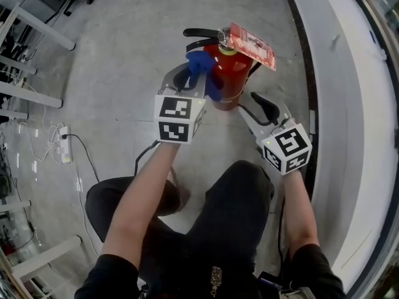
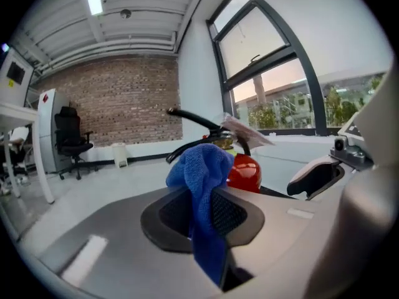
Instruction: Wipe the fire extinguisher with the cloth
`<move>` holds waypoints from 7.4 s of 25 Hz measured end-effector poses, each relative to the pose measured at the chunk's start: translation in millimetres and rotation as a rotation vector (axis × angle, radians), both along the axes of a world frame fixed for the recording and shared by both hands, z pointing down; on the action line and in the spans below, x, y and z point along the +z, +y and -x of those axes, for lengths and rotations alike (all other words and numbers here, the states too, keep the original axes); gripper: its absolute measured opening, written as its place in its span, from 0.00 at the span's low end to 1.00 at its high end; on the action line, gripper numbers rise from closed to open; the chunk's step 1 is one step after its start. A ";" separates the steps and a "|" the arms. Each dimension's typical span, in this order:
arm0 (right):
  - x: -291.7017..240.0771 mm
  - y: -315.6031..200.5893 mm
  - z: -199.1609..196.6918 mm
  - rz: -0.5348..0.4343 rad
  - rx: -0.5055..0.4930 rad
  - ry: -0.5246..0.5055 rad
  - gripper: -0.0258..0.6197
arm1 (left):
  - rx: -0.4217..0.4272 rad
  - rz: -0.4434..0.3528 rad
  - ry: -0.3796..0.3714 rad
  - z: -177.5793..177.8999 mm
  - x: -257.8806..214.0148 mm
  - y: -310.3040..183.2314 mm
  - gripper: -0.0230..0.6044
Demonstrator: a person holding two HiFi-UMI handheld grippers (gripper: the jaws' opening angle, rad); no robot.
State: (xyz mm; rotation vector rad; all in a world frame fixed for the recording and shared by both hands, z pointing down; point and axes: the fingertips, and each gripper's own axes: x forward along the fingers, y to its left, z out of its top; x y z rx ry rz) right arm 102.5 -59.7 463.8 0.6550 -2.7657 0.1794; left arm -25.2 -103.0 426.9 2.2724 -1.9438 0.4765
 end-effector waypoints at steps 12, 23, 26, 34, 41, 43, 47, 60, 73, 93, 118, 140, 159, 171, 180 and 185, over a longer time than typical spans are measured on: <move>73.2 3.0 37.9 0.028 -0.117 0.171 0.33 | 0.224 0.141 0.202 -72.1 62.2 24.9 0.12; 24.7 -52.3 2.0 0.002 0.146 -0.039 0.09 | 0.332 0.048 0.175 -103.9 34.8 25.1 0.21; 3.3 -76.4 -15.8 0.008 0.225 -0.142 0.09 | 0.330 0.071 0.154 -103.4 40.6 25.2 0.32; 23.9 -110.8 -16.8 0.072 0.276 -0.171 0.09 | 0.262 0.209 0.109 -77.5 82.2 27.4 0.31; 145.6 -111.2 -13.7 0.231 0.321 -0.033 0.09 | 0.227 0.315 0.096 -51.1 131.7 48.7 0.28; 172.3 -111.6 -12.2 0.265 0.329 -0.006 0.09 | 0.225 0.342 0.084 -45.0 141.8 55.1 0.28; 226.3 -110.3 -10.7 0.337 0.341 0.081 0.09 | 0.227 0.390 0.075 -37.0 156.6 66.1 0.28; 296.2 -51.6 8.2 0.548 0.276 0.172 0.09 | 0.302 0.492 0.013 -36.8 175.8 80.8 0.05; 94.2 -49.5 10.7 0.176 0.114 0.026 0.09 | 0.316 0.481 -0.057 -31.3 145.0 74.2 0.05; 169.9 -23.5 54.4 0.252 0.000 0.177 0.09 | 0.175 0.534 0.013 1.6 165.9 72.8 0.05; 192.0 -28.0 105.2 0.465 0.421 -0.057 0.09 | 0.299 0.543 -0.094 62.8 163.9 89.3 0.05; -106.9 -10.0 56.6 0.288 0.424 -0.046 0.09 | 0.437 0.479 -0.095 75.7 -32.5 85.7 0.05; -491.4 67.5 -35.3 0.211 0.248 -0.226 0.09 | 0.274 0.273 0.108 -52.4 -414.8 175.2 0.05; -611.9 146.5 -34.0 0.088 0.132 -0.257 0.09 | 0.181 0.141 0.234 -77.1 -542.6 246.3 0.05; -661.8 218.4 -3.1 0.016 0.091 -0.220 0.09 | 0.168 0.059 0.300 -62.7 -597.0 304.1 0.05; -689.9 253.5 -2.1 -0.035 0.078 -0.235 0.09 | 0.152 -0.014 0.300 -57.9 -630.0 334.2 0.05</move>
